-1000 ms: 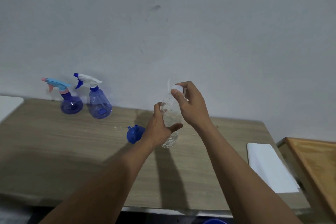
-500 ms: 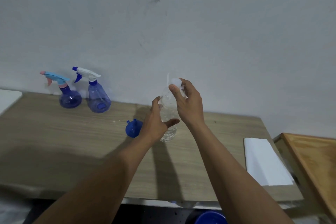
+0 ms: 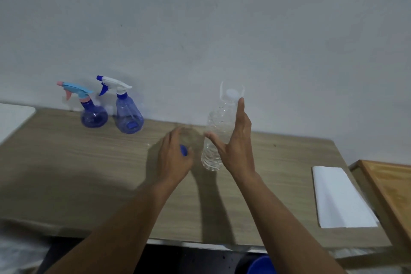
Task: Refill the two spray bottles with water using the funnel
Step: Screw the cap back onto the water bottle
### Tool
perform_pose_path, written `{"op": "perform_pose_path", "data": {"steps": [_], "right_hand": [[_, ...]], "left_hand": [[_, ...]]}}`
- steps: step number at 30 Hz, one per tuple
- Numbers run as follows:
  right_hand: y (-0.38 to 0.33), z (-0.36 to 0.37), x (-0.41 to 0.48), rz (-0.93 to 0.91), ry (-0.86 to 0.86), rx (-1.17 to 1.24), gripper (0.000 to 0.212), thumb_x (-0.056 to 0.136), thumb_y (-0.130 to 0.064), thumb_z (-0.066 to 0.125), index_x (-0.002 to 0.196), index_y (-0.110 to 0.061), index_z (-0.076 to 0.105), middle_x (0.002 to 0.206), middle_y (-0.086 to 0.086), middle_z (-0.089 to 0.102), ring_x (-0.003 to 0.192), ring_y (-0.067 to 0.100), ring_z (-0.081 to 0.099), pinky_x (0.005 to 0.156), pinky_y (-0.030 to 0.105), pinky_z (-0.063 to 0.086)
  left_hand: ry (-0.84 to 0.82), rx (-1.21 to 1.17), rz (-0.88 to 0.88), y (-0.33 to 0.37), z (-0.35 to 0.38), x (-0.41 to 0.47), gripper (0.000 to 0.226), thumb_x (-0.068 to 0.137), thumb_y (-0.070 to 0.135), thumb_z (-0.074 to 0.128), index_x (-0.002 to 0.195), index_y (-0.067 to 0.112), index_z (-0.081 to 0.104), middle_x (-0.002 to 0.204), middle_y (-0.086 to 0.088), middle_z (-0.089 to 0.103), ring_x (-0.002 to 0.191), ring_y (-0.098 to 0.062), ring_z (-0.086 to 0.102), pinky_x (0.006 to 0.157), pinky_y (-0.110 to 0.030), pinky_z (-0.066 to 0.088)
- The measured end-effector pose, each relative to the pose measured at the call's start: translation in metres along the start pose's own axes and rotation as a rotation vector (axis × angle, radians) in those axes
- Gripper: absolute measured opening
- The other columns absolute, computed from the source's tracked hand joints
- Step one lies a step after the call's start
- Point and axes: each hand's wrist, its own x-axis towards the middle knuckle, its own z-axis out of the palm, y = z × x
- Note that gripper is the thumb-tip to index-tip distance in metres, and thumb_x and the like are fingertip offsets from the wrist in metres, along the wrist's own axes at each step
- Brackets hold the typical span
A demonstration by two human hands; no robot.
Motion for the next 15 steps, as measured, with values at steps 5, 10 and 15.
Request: {"op": "perform_pose_path", "data": {"steps": [5,10,15], "right_hand": [[0.01,0.024,-0.001,0.046,0.1,-0.047,0.112,0.085,-0.037,0.078,0.156,-0.044,-0.009,0.146,0.011,0.038,0.12,0.003,0.045,0.085,0.015,0.036],[0.012,0.033,0.008,0.03,0.172,-0.06,0.114,0.083,-0.032,0.082,0.151,-0.053,-0.007,0.135,0.008,0.048,0.109,0.001,0.049,0.081,0.015,0.038],[0.013,0.049,0.028,0.04,0.208,-0.052,0.118,0.082,-0.03,0.084,0.15,-0.056,-0.009,0.133,0.008,0.049,0.105,-0.01,0.04,0.077,-0.007,0.031]], "left_hand": [[-0.148,0.229,-0.079,-0.063,0.008,0.012,0.092,0.073,0.053,0.078,0.148,0.029,0.03,0.142,-0.005,0.048,0.127,-0.03,0.05,0.104,-0.046,0.045],[-0.211,0.234,0.001,-0.091,0.02,0.02,0.069,0.083,0.047,0.072,0.142,0.024,0.044,0.136,-0.001,0.056,0.121,-0.027,0.054,0.1,-0.042,0.047],[-0.147,0.206,-0.007,-0.1,0.023,0.043,0.058,0.084,0.044,0.07,0.135,0.024,0.05,0.128,0.0,0.06,0.115,-0.026,0.057,0.095,-0.043,0.049]]}}
